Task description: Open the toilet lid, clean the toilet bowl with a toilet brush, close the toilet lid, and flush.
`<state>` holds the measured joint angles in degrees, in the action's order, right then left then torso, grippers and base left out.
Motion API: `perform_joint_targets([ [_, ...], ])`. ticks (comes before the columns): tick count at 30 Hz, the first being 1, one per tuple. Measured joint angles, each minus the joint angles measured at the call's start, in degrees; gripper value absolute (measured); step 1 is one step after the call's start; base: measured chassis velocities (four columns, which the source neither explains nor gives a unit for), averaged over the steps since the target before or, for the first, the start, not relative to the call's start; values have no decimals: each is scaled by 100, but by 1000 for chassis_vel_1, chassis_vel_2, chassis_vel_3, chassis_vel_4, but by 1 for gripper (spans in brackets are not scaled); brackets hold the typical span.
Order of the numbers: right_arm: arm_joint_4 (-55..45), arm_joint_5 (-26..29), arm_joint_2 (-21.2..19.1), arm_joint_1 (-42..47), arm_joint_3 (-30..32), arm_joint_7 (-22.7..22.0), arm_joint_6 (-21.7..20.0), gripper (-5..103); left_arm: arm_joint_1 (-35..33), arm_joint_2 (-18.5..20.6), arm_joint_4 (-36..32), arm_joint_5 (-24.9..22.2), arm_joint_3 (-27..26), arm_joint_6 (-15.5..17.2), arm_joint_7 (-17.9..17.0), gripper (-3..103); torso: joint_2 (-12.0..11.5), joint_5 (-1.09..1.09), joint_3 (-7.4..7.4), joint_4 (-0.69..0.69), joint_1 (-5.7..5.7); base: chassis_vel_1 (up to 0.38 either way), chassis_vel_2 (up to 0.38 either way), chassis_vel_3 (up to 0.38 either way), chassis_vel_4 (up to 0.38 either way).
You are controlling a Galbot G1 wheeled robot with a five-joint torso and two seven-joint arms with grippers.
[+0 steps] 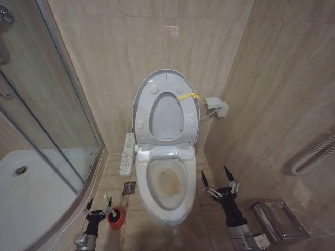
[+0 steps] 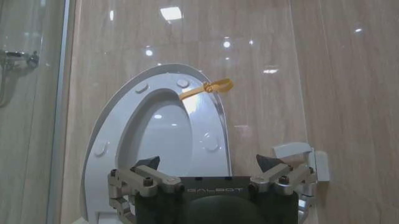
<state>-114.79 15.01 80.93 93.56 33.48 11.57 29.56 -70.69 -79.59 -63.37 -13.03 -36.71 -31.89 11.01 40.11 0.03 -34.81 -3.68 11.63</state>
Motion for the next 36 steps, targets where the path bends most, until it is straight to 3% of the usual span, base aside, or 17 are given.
perform_joint_targets([
  [14,157,-3,19,-80,-6,33,55,100,168,-78,179,119,59,-50,32,95,0,0,0,1,0,0,0,0,0],
  [15,169,-3,22,-88,-8,35,55,100,162,-72,179,119,57,-53,36,70,0,0,0,1,0,0,0,0,0],
  [21,214,-9,42,-126,-23,45,57,100,123,-67,112,118,49,-61,51,70,0,-1,0,1,0,0,0,0,0],
  [22,228,-14,48,-134,-34,46,60,100,95,-71,61,117,42,-61,52,42,0,-1,0,0,0,0,0,0,0],
  [29,268,-20,45,-142,-42,56,91,100,-56,-87,-179,103,34,-32,45,42,0,-1,0,1,0,0,0,0,0],
  [30,268,-21,44,-143,-45,59,96,100,-87,-100,-239,94,35,-25,45,22,0,-1,0,1,0,0,0,0,0],
  [36,257,-21,41,-126,-59,81,126,100,-337,-128,-742,47,5,-5,-39,22,0,-2,0,1,0,0,0,0,0],
])
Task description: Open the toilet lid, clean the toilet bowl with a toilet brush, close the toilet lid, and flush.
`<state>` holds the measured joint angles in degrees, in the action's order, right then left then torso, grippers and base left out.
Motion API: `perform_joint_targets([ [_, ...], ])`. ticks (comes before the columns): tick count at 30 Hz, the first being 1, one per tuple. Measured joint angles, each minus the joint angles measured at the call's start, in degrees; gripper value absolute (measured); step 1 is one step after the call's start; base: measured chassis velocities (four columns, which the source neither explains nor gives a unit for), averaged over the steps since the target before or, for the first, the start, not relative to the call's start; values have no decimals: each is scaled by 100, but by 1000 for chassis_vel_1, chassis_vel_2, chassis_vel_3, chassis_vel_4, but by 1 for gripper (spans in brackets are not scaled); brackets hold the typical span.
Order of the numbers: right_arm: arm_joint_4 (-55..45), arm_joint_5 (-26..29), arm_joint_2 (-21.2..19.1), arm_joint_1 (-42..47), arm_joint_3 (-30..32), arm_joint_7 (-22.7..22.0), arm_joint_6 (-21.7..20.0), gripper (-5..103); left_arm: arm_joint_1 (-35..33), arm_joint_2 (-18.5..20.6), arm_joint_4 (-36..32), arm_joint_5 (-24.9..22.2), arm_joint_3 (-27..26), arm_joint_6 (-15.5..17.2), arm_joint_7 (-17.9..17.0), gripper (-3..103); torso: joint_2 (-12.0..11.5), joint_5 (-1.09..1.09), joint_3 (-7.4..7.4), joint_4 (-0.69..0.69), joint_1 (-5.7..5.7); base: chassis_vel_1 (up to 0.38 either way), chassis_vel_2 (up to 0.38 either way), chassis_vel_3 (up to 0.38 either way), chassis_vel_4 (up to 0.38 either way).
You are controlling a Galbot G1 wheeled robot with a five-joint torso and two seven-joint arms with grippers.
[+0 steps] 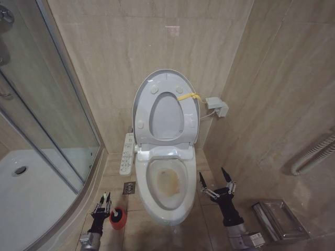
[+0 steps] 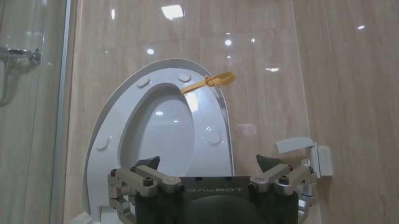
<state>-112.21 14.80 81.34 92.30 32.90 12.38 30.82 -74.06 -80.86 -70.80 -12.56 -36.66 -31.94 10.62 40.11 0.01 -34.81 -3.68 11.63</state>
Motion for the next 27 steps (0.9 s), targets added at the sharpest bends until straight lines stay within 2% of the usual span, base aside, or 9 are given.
perform_joint_targets([
  [2,-5,0,-2,12,-1,4,16,100,-91,12,-181,2,-4,10,-63,22,0,0,0,0,0,0,0,0,0],
  [8,-19,20,-19,79,2,12,89,100,-853,202,-1598,130,-65,150,-484,22,1,2,1,-1,-1,0,0,0,0],
  [13,-45,29,-21,85,3,23,94,100,-1593,358,-2929,124,-2,518,-1027,22,1,2,1,1,-1,0,0,0,0],
  [14,-51,30,-20,85,4,29,95,100,-1856,406,-3570,111,52,664,-1226,22,1,0,0,2,-1,0,0,0,0],
  [16,-51,30,-19,84,4,32,95,100,-1955,437,-3841,102,78,723,-1301,22,1,2,1,0,-1,0,0,0,0],
  [19,-41,31,-5,80,3,41,95,100,-2391,565,-5047,-3,222,1087,-1549,22,1,2,1,-1,-1,0,0,0,0],
  [20,-41,31,-5,80,3,41,95,100,-2391,565,-5047,-3,222,1087,-1549,22,1,2,1,-1,-1,0,0,0,0],
  [23,-30,46,6,90,3,41,90,100,-2635,681,-5993,-51,302,1350,-1630,22,1,1,0,0,-1,0,0,0,0],
  [27,-17,55,9,106,4,41,86,100,-2736,790,-6481,-95,339,1488,-1629,22,1,1,0,0,-1,0,0,0,0],
])
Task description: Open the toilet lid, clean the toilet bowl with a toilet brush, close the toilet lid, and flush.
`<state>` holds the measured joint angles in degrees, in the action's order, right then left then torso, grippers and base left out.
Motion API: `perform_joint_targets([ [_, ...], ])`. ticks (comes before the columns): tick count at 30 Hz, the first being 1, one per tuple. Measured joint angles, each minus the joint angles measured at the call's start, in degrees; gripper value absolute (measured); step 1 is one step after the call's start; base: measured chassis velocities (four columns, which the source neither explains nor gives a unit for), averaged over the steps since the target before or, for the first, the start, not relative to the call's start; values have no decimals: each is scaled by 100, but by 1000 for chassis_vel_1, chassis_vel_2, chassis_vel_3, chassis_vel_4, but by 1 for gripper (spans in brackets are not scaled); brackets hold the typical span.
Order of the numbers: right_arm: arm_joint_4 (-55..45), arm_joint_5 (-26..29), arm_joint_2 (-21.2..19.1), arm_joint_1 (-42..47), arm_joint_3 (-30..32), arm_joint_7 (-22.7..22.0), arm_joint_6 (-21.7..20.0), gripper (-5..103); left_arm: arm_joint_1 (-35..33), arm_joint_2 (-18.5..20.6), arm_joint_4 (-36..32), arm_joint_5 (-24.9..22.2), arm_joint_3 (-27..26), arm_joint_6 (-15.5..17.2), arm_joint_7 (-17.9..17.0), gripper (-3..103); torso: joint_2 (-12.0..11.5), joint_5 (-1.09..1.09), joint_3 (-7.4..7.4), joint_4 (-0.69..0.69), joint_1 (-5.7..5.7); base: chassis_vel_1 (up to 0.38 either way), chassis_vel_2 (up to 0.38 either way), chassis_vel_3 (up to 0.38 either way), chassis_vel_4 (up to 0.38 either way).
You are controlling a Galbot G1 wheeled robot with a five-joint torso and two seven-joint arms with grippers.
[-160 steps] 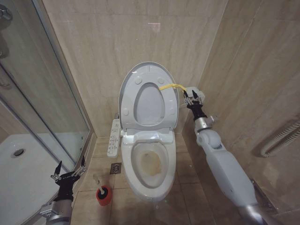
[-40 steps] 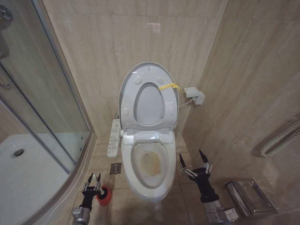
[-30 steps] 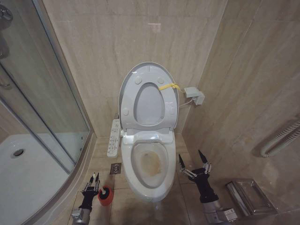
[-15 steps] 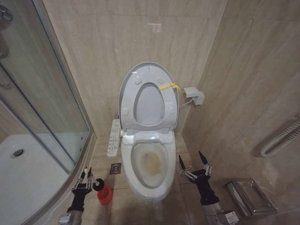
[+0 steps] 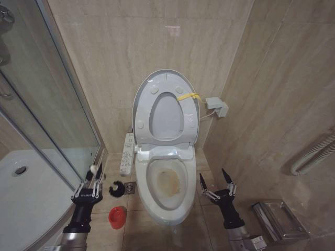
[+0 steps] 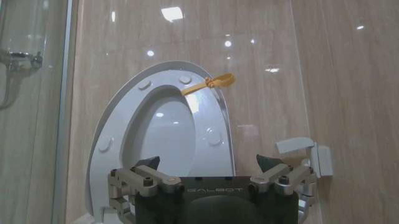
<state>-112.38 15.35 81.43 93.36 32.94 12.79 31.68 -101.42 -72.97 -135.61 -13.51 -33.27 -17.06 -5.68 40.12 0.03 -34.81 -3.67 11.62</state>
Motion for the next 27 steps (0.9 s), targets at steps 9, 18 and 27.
perform_joint_targets([
  [9,16,-36,64,8,2,0,-26,100,422,530,-340,-1020,414,-55,792,22,0,0,0,-1,1,0,0,0,0],
  [18,192,-102,191,2,30,3,-16,100,1626,740,1145,-1497,1216,-766,1794,22,-1,1,-1,-1,1,0,0,0,0],
  [27,482,-13,399,-37,171,63,-1,100,3484,790,2871,-1667,2470,-974,2400,22,-1,1,-1,-1,1,0,0,0,0],
])
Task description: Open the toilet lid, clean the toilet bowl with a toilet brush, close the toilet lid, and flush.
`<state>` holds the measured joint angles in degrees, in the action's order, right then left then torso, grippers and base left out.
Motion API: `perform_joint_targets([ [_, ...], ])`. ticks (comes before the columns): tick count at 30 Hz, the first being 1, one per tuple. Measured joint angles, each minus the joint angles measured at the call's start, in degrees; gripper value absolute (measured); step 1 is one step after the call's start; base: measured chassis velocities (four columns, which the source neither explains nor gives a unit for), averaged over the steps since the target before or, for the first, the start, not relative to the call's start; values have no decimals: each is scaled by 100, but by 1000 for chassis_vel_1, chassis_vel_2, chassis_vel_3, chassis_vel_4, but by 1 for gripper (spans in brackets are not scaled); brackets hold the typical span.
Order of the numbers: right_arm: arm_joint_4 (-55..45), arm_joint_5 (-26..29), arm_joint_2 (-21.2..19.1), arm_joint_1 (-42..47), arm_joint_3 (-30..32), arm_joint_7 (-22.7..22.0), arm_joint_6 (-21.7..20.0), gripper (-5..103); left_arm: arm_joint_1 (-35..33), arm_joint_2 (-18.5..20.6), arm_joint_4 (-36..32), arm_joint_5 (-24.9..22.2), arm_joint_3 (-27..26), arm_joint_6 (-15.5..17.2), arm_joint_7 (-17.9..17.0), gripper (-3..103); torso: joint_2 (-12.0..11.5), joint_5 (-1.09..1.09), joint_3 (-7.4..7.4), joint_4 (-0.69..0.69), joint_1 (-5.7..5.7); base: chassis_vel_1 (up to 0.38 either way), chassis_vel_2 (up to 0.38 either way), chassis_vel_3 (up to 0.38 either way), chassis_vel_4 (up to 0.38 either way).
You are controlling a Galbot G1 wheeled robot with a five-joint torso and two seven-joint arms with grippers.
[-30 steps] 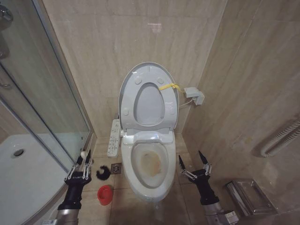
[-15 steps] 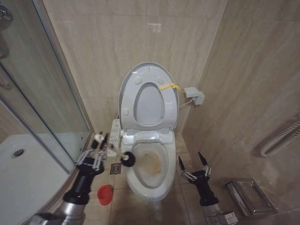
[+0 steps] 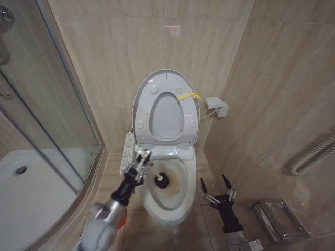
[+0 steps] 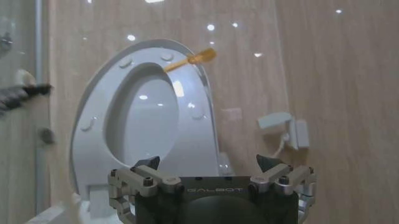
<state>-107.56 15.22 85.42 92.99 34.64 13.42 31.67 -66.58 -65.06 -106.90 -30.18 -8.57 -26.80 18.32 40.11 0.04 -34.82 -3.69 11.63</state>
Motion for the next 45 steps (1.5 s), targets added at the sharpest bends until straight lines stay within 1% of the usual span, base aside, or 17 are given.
perform_joint_targets([
  [2,109,63,78,-60,34,3,1,100,735,-38,669,-115,464,16,117,22,0,-2,0,-1,0,0,0,0,0],
  [4,134,77,103,-84,37,5,1,100,944,-67,876,-116,584,19,157,22,0,0,0,-1,0,0,0,0,0],
  [6,206,100,154,-147,29,43,2,100,1488,-162,1579,-13,920,-19,270,22,0,-2,0,0,1,0,0,0,0],
  [9,267,102,150,-221,-6,78,2,100,1695,-209,1928,128,1017,-100,344,22,0,-2,0,-2,1,0,0,0,0],
  [12,396,103,68,-429,-133,107,-36,100,1816,-257,2516,451,1071,-282,480,22,0,0,0,7,0,0,0,0,0],
  [14,403,105,61,-438,-140,109,-38,100,1835,-273,2625,508,1093,-318,498,22,0,0,0,6,0,0,0,0,0],
  [21,412,115,25,-460,-185,143,-44,100,2000,-600,3803,915,1247,-632,598,22,0,0,1,1,-1,0,0,0,0],
  [26,411,110,31,-459,-202,174,-43,100,2052,-757,3858,736,1372,-641,571,22,0,0,0,1,-1,0,0,0,0],
  [28,416,107,29,-458,-200,182,-44,100,2015,-784,3418,211,1567,-611,566,22,1,-1,1,-1,0,0,0,0,0],
  [31,433,107,29,-455,-185,186,-39,100,1940,-779,3235,-133,1676,-697,688,22,1,0,1,-2,-1,0,0,0,0],
  [33,441,107,28,-448,-182,188,-34,100,1929,-782,3370,-122,1674,-762,753,22,2,-1,2,-2,-1,0,0,0,0],
  [35,458,108,27,-435,-182,204,-16,100,1961,-825,4030,90,1623,-931,822,22,2,-1,2,4,-1,0,0,0,0],
  [37,458,108,24,-434,-184,209,-13,100,1999,-857,4315,172,1614,-987,834,22,2,0,3,3,-2,0,0,0,0],
  [38,459,108,21,-434,-186,216,-11,100,2032,-916,4502,242,1616,-1025,837,22,0,0,0,9,-1,0,0,0,0],
  [41,458,107,20,-433,-182,222,-10,100,2068,-994,4366,225,1625,-1010,822,22,1,-2,1,2,-1,0,0,0,0],
  [43,460,106,24,-424,-167,225,-9,100,2092,-1095,3969,130,1665,-989,817,22,1,-2,1,-4,-1,0,0,0,0],
  [45,475,105,27,-414,-155,225,-6,100,2106,-1103,4036,131,1665,-1015,826,23,2,-2,1,-6,-1,0,0,0,0],
])
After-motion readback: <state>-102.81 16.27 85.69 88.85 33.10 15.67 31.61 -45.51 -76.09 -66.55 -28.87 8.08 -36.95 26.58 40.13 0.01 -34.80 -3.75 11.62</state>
